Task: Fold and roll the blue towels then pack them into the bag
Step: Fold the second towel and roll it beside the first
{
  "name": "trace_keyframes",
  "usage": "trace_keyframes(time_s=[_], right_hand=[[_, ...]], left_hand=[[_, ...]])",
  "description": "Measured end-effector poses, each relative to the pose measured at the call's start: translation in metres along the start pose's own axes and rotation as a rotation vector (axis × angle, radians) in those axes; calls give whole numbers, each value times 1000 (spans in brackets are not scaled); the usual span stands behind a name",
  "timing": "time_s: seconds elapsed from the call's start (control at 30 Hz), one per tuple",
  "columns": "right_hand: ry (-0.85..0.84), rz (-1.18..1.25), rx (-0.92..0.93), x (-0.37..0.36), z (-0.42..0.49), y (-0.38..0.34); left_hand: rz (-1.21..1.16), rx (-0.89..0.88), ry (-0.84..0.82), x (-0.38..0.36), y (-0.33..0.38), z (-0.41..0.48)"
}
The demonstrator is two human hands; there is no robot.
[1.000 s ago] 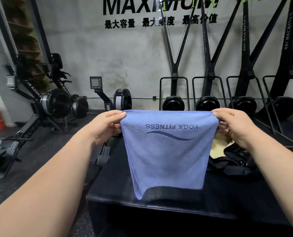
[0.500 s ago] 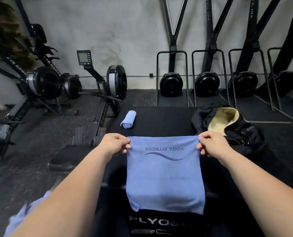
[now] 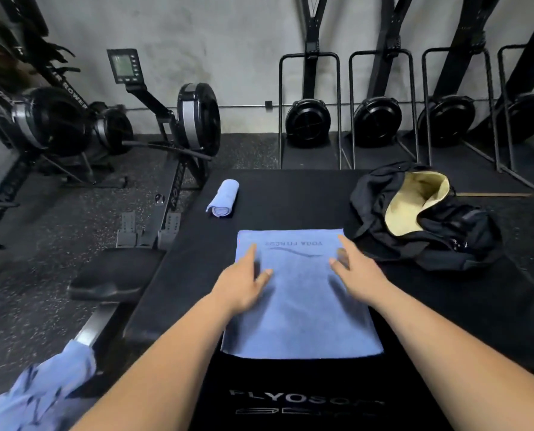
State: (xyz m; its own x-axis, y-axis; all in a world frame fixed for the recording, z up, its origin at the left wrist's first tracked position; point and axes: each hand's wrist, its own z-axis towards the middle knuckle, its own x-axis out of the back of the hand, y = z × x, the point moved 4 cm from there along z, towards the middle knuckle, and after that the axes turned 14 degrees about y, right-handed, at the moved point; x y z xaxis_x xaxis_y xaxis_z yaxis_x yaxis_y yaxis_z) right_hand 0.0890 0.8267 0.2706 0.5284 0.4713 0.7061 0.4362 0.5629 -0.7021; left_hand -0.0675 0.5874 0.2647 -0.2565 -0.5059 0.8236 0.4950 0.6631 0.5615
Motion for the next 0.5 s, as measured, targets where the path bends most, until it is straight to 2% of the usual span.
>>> trace_keyframes(time_s=[0.07, 0.17, 0.4, 0.5], right_hand=[[-4, -236, 146, -26, -25, 17], [63, -506, 313, -46, -47, 34], [122, -647, 283, -43, -45, 27], [105, -629, 267, -37, -53, 27]], left_hand=[[233, -157, 35, -26, -11, -23], [409, -215, 72, -45, -27, -37], [526, -212, 46, -41, -27, -32], [417, -271, 134, -34, -31, -41]])
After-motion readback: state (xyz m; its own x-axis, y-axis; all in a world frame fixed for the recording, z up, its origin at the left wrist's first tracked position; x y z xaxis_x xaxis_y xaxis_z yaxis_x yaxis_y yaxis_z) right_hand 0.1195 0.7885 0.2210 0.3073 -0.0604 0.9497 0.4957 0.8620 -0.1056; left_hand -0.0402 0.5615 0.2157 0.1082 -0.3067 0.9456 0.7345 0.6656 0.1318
